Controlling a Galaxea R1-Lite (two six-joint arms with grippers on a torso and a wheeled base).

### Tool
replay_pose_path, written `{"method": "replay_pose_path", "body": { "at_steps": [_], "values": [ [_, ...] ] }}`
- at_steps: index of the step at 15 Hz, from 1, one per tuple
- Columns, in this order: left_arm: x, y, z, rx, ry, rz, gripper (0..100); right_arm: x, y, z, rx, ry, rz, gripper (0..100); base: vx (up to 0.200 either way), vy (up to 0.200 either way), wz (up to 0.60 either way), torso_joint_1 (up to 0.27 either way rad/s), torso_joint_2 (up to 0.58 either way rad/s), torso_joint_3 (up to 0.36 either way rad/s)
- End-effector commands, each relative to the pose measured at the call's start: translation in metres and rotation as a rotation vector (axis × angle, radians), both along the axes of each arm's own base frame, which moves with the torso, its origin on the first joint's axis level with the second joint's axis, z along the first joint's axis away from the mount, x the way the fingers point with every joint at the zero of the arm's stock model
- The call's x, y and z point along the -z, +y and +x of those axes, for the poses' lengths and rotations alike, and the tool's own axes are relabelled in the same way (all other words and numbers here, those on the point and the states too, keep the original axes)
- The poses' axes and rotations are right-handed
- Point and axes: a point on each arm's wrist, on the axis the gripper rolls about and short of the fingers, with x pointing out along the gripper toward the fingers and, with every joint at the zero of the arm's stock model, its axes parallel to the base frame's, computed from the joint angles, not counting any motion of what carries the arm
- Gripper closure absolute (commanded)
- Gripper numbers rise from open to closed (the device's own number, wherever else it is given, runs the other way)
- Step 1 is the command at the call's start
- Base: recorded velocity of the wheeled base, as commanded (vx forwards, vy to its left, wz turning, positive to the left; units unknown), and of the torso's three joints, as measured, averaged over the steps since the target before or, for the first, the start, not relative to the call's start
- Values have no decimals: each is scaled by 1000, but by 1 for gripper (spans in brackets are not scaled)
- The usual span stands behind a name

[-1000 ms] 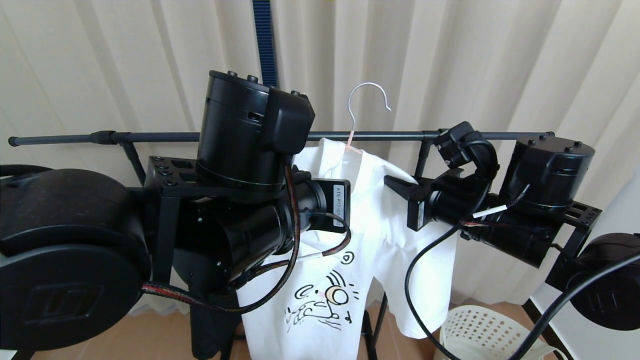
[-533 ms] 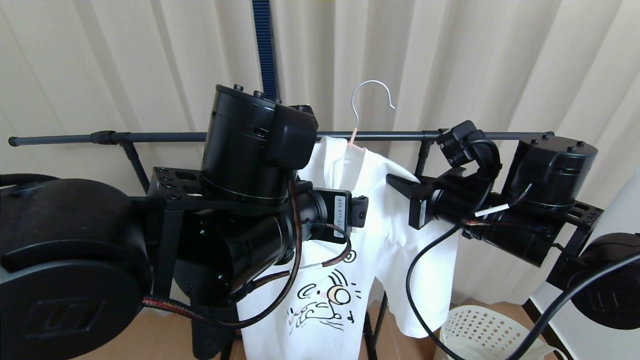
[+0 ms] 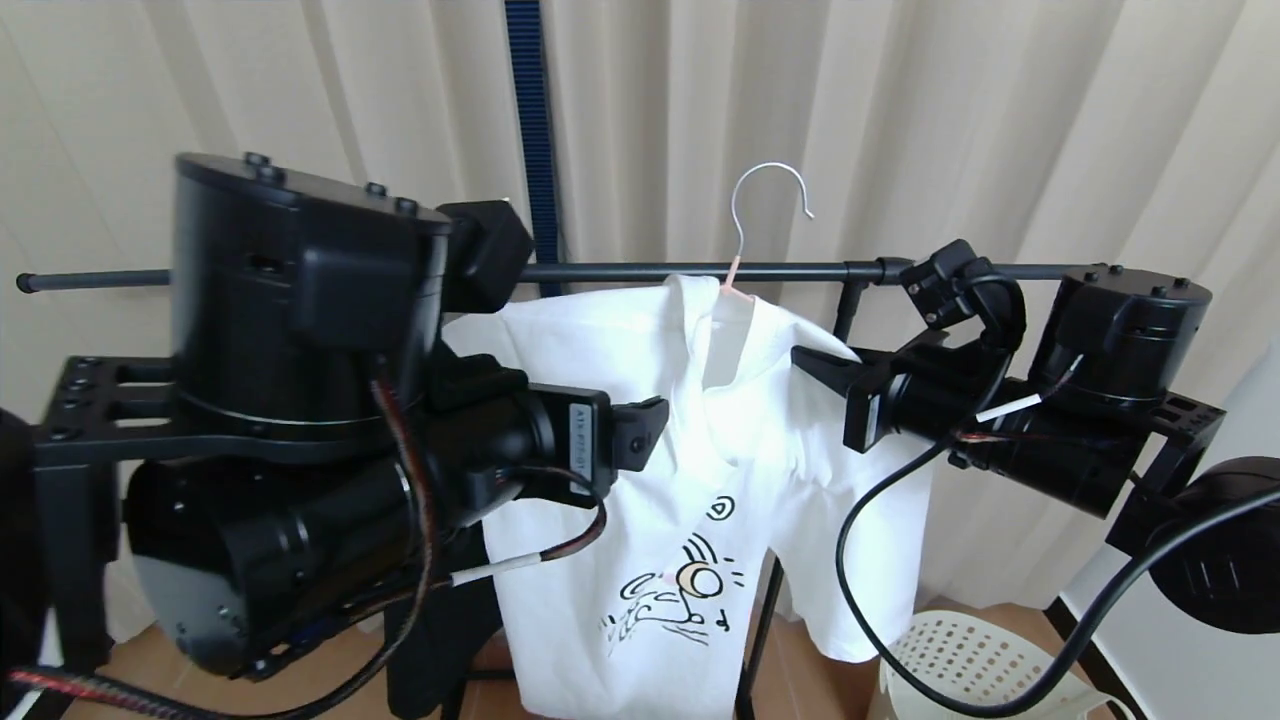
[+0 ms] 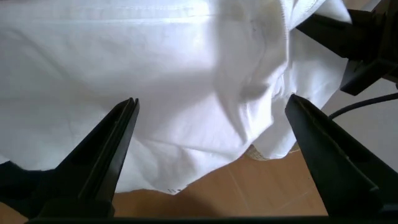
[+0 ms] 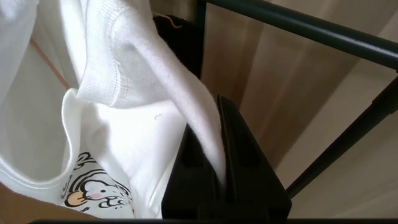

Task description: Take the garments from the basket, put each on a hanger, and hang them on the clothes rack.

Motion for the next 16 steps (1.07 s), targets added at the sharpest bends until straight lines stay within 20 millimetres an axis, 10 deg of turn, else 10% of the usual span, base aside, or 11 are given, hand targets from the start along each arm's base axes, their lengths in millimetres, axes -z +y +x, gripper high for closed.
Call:
{"method": "replay_pose_path", "body": {
  "at_steps": [1, 8, 16],
  "values": [
    [-6, 33, -14, 4, -36, -60, 0, 1, -7, 3, 9, 1, -2, 100, 0, 0, 0, 0, 0, 0],
    [14, 105, -5, 156, -43, -53, 0, 9, -25, 2, -81, 11, -35, 100, 0, 0, 0, 0, 0, 0],
    [48, 135, -6, 268, -64, -131, 0, 17, -40, -4, -182, -10, -90, 100, 0, 0, 0, 0, 0, 0]
  ]
}}
